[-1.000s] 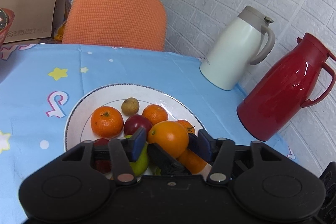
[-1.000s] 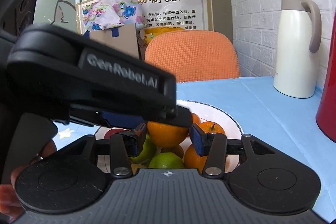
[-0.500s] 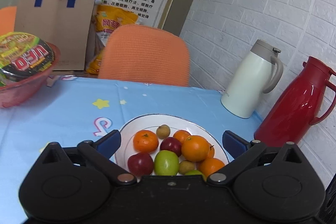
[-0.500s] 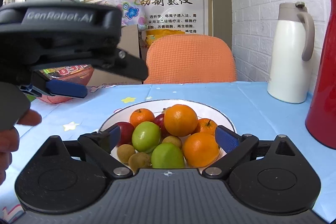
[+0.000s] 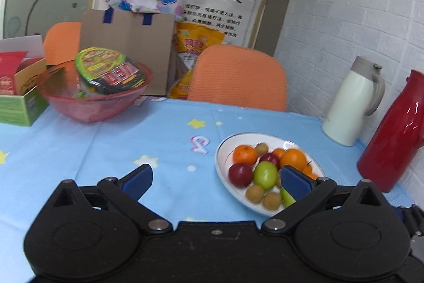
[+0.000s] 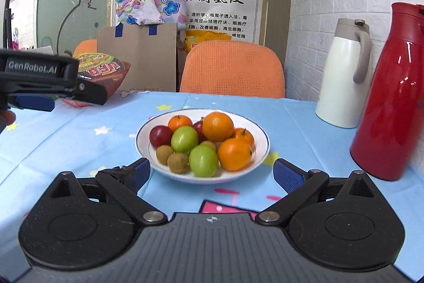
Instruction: Organize fruits
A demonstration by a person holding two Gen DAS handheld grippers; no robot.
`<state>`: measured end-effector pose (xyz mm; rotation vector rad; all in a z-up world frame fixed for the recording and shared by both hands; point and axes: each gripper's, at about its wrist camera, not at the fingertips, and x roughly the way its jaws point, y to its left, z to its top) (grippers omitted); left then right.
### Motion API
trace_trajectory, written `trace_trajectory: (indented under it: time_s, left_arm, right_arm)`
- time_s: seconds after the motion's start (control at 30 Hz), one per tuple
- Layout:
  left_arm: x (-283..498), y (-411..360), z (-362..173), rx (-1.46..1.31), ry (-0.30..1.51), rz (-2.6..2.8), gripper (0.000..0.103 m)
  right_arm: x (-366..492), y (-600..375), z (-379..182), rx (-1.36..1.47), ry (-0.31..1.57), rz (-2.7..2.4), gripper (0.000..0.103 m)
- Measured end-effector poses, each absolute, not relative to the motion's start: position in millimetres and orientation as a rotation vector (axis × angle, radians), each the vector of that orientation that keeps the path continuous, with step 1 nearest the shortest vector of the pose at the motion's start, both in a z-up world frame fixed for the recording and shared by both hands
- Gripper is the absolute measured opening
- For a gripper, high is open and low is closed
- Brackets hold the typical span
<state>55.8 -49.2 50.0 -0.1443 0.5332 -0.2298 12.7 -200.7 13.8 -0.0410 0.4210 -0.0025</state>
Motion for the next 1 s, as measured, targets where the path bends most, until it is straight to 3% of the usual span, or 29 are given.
trace_trajectory:
  time_s: [1.0]
  left_arm:
    - [12.0,-45.6,18.5,-0.046,0.587,-0.17,0.103]
  right_arm:
    - [-13.9,-198.6,-1.6,-0.006,0.448,-0.053,0.103]
